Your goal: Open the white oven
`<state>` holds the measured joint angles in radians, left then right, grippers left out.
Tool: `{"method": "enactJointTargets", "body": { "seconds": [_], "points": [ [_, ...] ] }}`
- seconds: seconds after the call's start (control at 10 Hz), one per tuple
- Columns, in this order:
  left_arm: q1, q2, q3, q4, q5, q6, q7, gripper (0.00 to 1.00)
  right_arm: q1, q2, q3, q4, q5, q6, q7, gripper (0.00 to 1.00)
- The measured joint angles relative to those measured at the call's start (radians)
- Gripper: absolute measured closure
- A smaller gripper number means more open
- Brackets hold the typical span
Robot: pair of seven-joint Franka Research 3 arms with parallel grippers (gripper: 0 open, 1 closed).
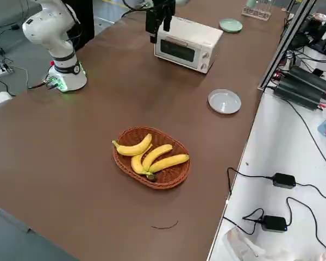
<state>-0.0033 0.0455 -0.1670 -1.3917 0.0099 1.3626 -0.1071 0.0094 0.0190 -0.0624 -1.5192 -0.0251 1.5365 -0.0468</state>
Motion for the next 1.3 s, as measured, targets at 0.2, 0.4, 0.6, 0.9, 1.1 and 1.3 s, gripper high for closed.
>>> {"method": "enactJointTargets", "body": {
  "seconds": [0.2, 0.4, 0.6, 0.9, 1.1, 1.3],
  "points": [
    [-0.034, 0.040, -0.091, -0.004, 0.000, 0.013, -0.150, 0.02, 0.001, 0.000, 0.000, -0.005, 0.000, 0.000, -0.001, 0.14],
    [-0.046, 0.086, -0.177, -0.013, -0.002, 0.069, -0.269, 0.15, 0.003, 0.009, 0.002, -0.028, 0.004, 0.026, -0.034, 0.48],
    [-0.059, 0.121, -0.241, -0.044, -0.005, 0.127, -0.373, 0.42, 0.037, 0.063, 0.006, -0.123, 0.079, 0.186, -0.124, 0.77],
    [-0.185, 0.191, -0.256, -0.098, -0.006, 0.259, -0.602, 0.70, 0.170, 0.132, 0.015, -0.327, 0.360, 0.426, -0.137, 0.96],
    [-0.250, 0.213, -0.258, -0.189, -0.006, 0.409, -0.686, 0.87, 0.284, 0.126, 0.017, -0.408, 0.495, 0.476, -0.123, 0.96],
    [-0.304, 0.216, -0.259, -0.272, 0.002, 0.521, -0.763, 0.90, 0.394, 0.122, 0.018, -0.508, 0.603, 0.567, -0.118, 0.96]
  ]
}}
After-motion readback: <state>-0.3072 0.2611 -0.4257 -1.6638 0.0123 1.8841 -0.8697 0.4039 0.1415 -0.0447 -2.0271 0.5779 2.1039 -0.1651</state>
